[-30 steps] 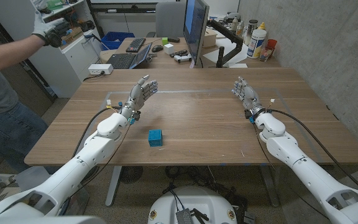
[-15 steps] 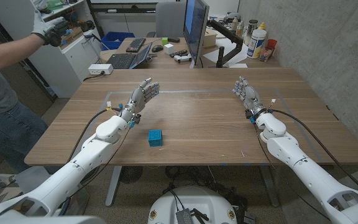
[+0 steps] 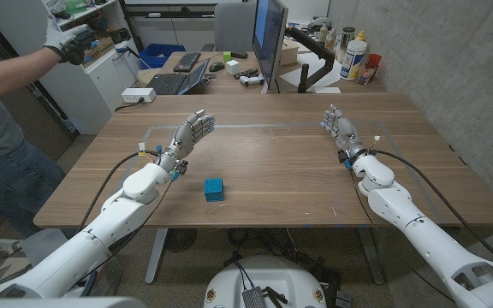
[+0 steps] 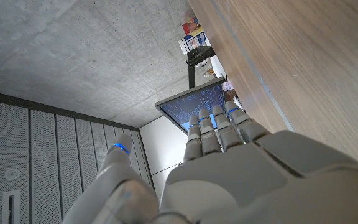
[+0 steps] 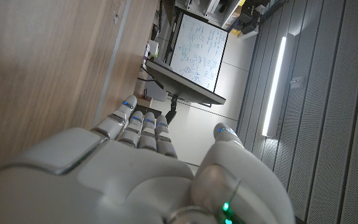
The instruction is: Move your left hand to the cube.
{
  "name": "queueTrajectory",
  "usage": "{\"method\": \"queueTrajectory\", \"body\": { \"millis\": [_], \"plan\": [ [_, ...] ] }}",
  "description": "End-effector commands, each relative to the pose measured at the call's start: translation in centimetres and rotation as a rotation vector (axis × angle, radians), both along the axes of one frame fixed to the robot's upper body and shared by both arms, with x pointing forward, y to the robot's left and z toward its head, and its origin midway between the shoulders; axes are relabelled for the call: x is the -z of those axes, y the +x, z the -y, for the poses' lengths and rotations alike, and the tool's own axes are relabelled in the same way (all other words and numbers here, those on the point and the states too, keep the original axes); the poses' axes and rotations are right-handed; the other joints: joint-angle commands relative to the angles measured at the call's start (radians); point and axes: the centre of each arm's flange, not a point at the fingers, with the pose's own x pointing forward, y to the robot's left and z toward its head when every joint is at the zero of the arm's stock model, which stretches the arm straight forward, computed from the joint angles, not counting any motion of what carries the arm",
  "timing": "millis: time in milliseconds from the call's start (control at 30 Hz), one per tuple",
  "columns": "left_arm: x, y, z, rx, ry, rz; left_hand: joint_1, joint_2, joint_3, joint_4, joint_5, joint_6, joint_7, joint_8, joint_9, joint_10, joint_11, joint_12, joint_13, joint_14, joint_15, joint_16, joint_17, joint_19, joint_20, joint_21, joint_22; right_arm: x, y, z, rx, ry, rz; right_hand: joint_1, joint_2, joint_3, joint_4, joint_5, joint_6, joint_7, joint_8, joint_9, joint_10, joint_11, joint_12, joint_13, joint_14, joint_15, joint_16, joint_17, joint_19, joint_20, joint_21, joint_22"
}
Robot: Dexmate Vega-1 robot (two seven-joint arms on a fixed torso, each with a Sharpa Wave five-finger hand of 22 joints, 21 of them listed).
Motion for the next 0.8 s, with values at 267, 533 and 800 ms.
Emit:
{"method": "queueTrajectory", "body": {
  "millis": [267,533,800],
  "plan": [
    [0.5,-2.0,-1.9,-0.04,0.009,0.04,0.02,0.005,0.008,-0.011,0.008,0.001,-0.004,0.002,0.003,-0.002,0.0,0.001,0.006,-0.001,0.004,0.004,0.002,-0.006,-0.007,-0.004,0.005,0.1,-0.1,-0.7,0.0,-0.009,-0.005,0.003,0.008,-0.009,-0.001,0.007,0.008,-0.002,0.003,0.003,-0.001,0.007,-0.001,0.003,0.009,0.004,0.003,0.004,0.005,-0.011,-0.002,0.005],
    [0.0,-2.7,-2.2,-0.084,0.072,0.069,0.03,0.007,0.011,-0.015,0.009,-0.001,-0.008,0.002,0.003,-0.005,-0.002,-0.001,0.006,-0.004,0.004,0.003,0.002,-0.01,-0.002,-0.005,0.005,0.3,-0.3,-0.6,0.005,-0.001,-0.005,0.003,0.009,-0.011,-0.002,0.008,0.008,-0.006,0.003,0.003,-0.002,0.005,-0.002,0.003,0.011,0.004,0.003,0.004,0.004,-0.009,-0.002,0.005],
    [-0.1,-3.4,-2.5,-0.114,0.126,0.085,0.058,0.009,0.019,-0.026,0.011,-0.02,-0.024,-0.004,0.004,-0.033,-0.001,-0.009,0.006,-0.02,0.006,-0.002,0.002,-0.023,0.016,-0.008,0.005,0.6,-0.5,-0.5,0.012,0.006,-0.009,0.001,0.01,-0.014,-0.003,0.009,0.01,-0.01,0.004,0.003,-0.002,0.002,-0.002,0.004,0.014,0.005,0.004,0.004,0.002,-0.003,-0.004,0.006]
  ]
}}
